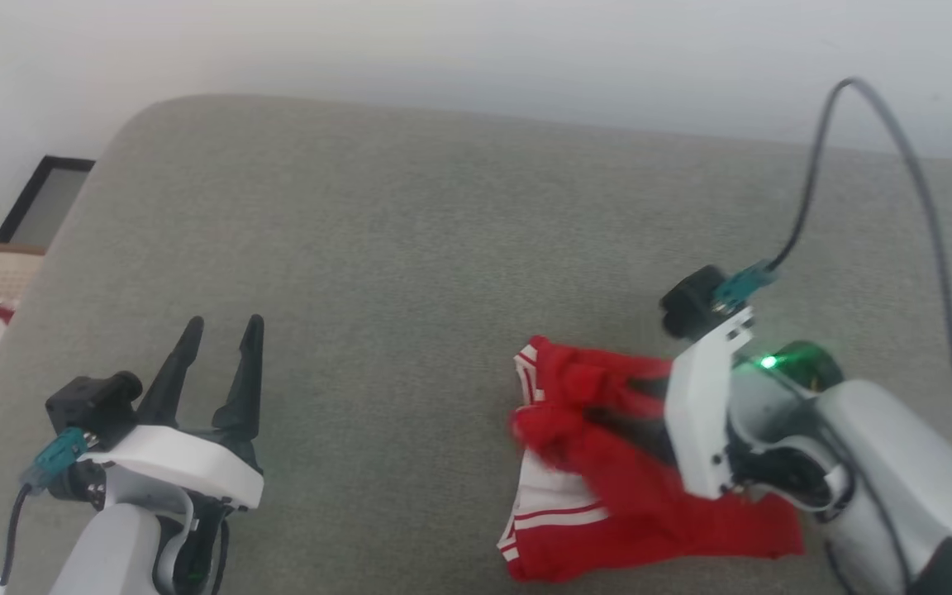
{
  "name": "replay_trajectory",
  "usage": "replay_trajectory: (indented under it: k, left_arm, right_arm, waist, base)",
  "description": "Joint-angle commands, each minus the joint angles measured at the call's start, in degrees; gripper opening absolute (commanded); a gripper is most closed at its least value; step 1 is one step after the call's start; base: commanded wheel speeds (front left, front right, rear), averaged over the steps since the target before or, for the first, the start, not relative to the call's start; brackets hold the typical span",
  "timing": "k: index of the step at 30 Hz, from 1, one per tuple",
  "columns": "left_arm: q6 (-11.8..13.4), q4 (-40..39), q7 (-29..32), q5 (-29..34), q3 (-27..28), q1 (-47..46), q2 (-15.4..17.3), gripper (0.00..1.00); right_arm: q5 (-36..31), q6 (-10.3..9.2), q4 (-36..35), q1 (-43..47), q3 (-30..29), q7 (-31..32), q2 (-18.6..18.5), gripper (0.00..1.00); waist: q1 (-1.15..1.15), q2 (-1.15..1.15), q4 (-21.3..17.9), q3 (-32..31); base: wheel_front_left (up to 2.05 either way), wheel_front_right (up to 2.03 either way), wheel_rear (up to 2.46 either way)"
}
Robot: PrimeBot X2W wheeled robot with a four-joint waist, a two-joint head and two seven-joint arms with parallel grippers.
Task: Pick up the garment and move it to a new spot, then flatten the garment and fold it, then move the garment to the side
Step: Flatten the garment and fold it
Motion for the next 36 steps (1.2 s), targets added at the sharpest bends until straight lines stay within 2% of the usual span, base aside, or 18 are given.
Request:
replay_trajectory:
  k: [1, 6, 10, 22, 30, 36]
  left_arm:
    - [-0.3, -0.2, -0.2, -0.1, 0.3, 0.6, 0.2, 1.00]
    - [-0.3, -0.7, -0.2, 0.2, 1.3, 1.6, 0.6, 1.00]
    - [-0.3, -1.3, -0.2, 0.7, 2.4, 2.3, 1.0, 1.00]
    - [-0.2, -2.2, -0.2, 2.2, 4.9, 5.9, 2.6, 1.00]
    - [0.1, -3.2, -0.2, 2.7, 7.0, 9.1, 3.1, 1.00]
    - [0.0, -4.5, -0.2, 2.0, 8.8, 11.5, 2.5, 1.00]
  right_arm:
    - [0.2, 0.00, -0.5, -0.5, -0.5, -0.6, -0.8, 1.00]
    - [-0.7, 0.00, -2.9, 1.0, -3.0, -4.1, -3.9, 1.00]
    - [-1.7, 0.00, -4.1, 2.6, -6.5, -9.1, -5.6, 1.00]
    - [-9.4, 0.00, -3.1, 10.6, -16.0, -32.8, -10.0, 1.00]
    - [-14.9, 0.00, 1.3, 17.5, -22.8, -47.3, -8.1, 1.00]
    - [-17.4, 0.00, 4.3, 22.2, -26.2, -53.7, -5.2, 1.00]
  waist:
    - [0.00, 0.00, -0.7, -0.3]
    - [0.00, 0.00, -3.0, -1.1]
    - [0.00, 0.00, -5.1, -1.5]
    - [0.00, 0.00, -10.8, -3.7]
    - [0.00, 0.00, -13.1, -5.4]
    - [0.00, 0.00, -13.7, -6.5]
  base:
    - [0.00, 0.00, 0.00]
    - [0.00, 0.00, 0.00]
    - [0.00, 0.00, 0.00]
    - [0.00, 0.00, 0.00]
    - [0.00, 0.00, 0.00]
    - [0.00, 0.00, 0.00]
